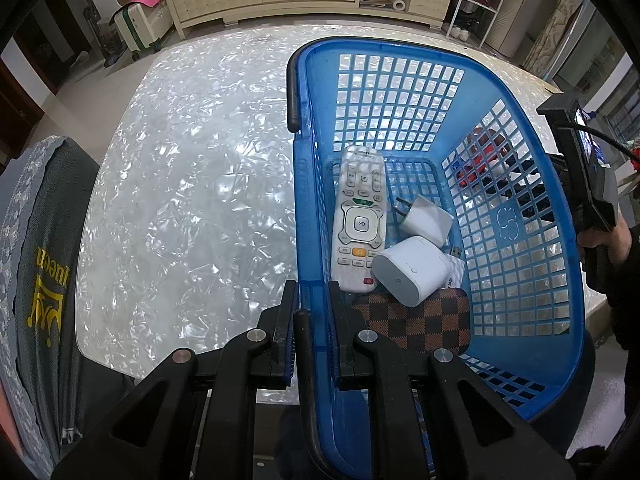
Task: Organize rigid objects
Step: 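Close the right gripper on the astronaut figure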
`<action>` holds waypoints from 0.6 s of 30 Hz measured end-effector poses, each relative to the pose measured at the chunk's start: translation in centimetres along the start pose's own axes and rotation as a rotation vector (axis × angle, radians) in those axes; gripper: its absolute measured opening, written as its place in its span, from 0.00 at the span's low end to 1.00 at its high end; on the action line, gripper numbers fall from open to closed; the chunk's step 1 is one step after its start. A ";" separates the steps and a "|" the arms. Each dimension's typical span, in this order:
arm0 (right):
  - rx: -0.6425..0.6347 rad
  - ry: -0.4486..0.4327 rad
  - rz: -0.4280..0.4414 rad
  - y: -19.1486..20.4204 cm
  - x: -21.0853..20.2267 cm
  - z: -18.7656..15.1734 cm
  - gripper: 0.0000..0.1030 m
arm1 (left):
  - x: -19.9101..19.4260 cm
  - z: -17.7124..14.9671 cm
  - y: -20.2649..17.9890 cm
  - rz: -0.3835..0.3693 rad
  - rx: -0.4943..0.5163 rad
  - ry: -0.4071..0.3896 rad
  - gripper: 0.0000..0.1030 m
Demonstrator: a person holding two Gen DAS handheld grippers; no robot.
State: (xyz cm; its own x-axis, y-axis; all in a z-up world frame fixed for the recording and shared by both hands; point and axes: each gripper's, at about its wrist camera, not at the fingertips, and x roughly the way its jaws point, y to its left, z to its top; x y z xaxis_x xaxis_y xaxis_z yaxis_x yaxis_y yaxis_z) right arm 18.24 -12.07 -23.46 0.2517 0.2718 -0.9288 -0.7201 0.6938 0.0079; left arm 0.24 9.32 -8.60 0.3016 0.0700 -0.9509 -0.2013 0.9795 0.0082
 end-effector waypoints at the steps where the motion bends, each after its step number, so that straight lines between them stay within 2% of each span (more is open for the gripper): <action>1: -0.003 -0.006 0.001 0.1 -0.1 -0.1 0.56 | 0.0 0.0 0.0 -0.001 -0.001 0.000 0.14; 9: 0.037 -0.034 -0.021 -0.2 -1.6 -1.9 0.55 | 0.0 0.0 0.1 -0.003 -0.003 -0.002 0.14; 18: 0.034 -0.083 -0.061 1.2 -6.6 -3.8 0.55 | -0.1 0.0 0.1 0.005 -0.013 -0.006 0.14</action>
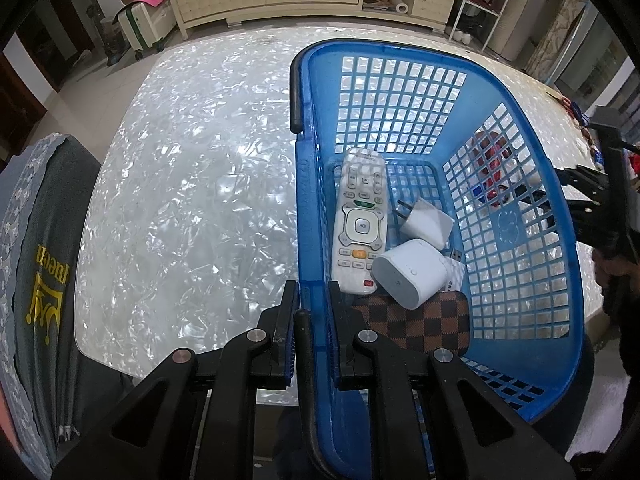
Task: Organize rigid objects
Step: 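Close the right gripper on the astronaut figure, then lift the astronaut keychain with the right gripper and carry it over the basket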
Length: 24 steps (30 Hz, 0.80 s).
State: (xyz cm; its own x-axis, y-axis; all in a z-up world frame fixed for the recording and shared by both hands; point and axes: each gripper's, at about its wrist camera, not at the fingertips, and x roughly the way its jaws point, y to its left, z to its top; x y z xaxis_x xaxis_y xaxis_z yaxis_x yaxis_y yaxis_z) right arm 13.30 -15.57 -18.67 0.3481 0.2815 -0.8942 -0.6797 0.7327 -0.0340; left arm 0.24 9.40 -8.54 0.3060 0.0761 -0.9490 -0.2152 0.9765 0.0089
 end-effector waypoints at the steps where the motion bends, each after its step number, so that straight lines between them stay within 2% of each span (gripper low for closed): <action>1: -0.001 -0.005 -0.002 0.0 -0.5 -0.1 0.55 | 0.0 0.0 0.0 0.001 -0.001 -0.001 0.14; 16: 0.030 -0.126 -0.057 -1.0 -9.5 -0.5 0.55 | -0.3 -0.1 0.1 -0.004 -0.005 -0.010 0.14; 24: 0.027 -0.151 -0.077 -0.8 -10.7 -0.2 0.55 | -0.4 -0.1 0.2 -0.007 -0.005 -0.010 0.14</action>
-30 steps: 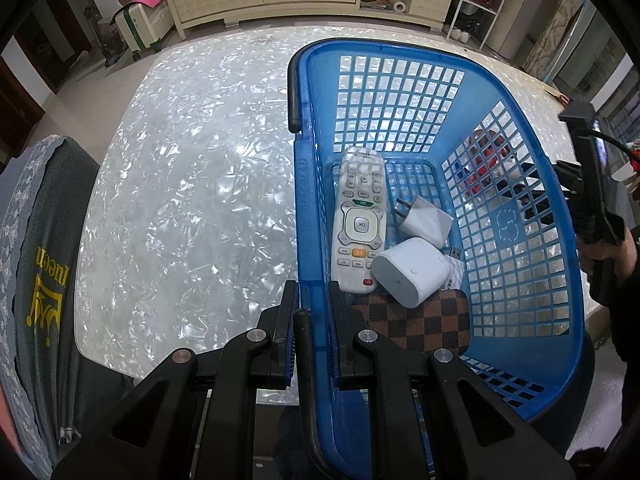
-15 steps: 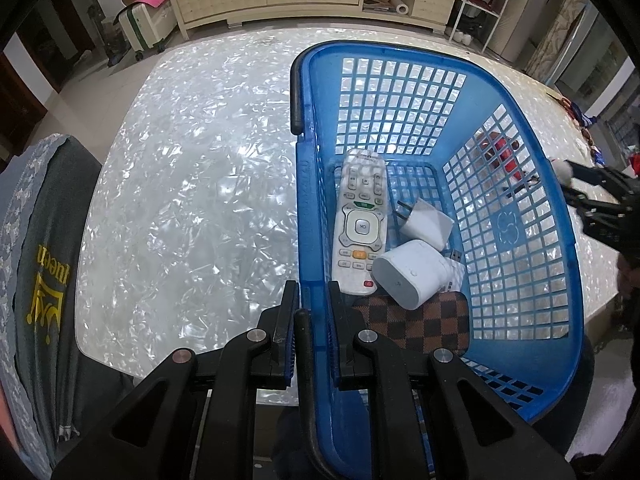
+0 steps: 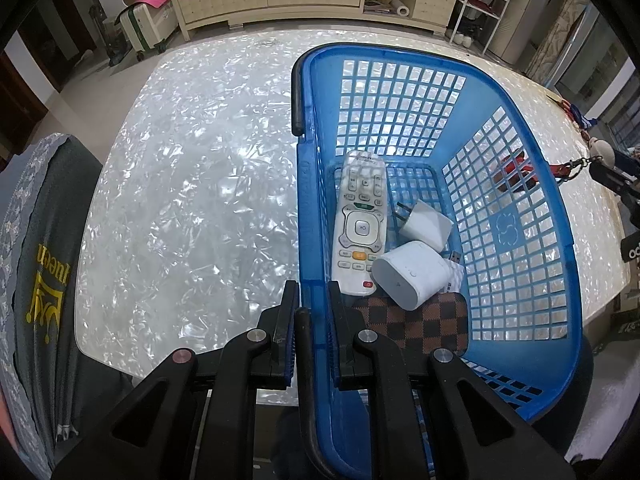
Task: Organize rigid objects
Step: 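Lift the astronaut keychain with the right gripper and carry it over the basket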
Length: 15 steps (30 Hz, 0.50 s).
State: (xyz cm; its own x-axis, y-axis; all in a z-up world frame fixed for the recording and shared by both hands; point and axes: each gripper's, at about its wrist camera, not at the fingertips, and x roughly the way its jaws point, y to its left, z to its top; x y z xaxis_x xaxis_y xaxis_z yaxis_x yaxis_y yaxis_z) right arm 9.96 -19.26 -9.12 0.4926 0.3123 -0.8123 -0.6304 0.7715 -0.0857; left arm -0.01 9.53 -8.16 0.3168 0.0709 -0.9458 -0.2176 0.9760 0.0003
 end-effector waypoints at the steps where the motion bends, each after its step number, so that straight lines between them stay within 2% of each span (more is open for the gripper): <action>1: 0.002 -0.002 -0.002 0.0 -0.6 0.1 0.55 | 0.0 0.0 0.0 -0.001 0.000 0.000 0.14; 4: 0.013 0.005 -0.031 -0.4 -0.8 0.1 0.55 | 0.0 0.0 0.1 -0.001 0.002 0.001 0.14; 15: 0.030 -0.044 -0.040 -0.8 -2.2 0.7 0.55 | 0.0 0.0 0.2 -0.005 0.002 0.001 0.14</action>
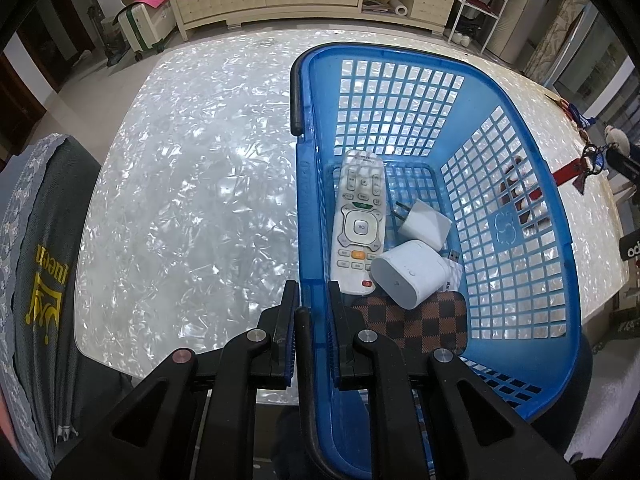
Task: Organize rigid objects
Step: 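Lift the astronaut keychain with the right gripper and carry it over the basket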
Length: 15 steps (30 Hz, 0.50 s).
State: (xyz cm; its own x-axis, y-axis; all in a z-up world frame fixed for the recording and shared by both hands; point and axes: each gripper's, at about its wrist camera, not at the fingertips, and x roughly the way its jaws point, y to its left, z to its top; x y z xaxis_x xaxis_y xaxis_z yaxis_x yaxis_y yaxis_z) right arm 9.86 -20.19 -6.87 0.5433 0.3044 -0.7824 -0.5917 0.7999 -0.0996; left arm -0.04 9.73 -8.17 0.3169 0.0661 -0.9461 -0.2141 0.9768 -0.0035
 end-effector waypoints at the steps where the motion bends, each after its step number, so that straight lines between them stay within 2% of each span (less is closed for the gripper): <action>1: 0.002 -0.007 0.000 -0.1 -0.2 0.1 0.55 | 0.0 0.0 0.0 0.000 0.000 0.000 0.14; 15: -0.034 -0.054 0.028 1.9 -2.5 1.7 0.55 | 0.1 -0.1 -0.1 -0.001 0.001 0.001 0.14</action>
State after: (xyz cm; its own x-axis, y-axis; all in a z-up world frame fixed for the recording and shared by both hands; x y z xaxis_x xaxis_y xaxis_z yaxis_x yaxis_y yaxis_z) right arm 8.34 -18.57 -4.05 0.5572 0.3549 -0.7507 -0.6264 0.7732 -0.0994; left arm -0.07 9.65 -8.26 0.3167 0.0650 -0.9463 -0.2128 0.9771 -0.0041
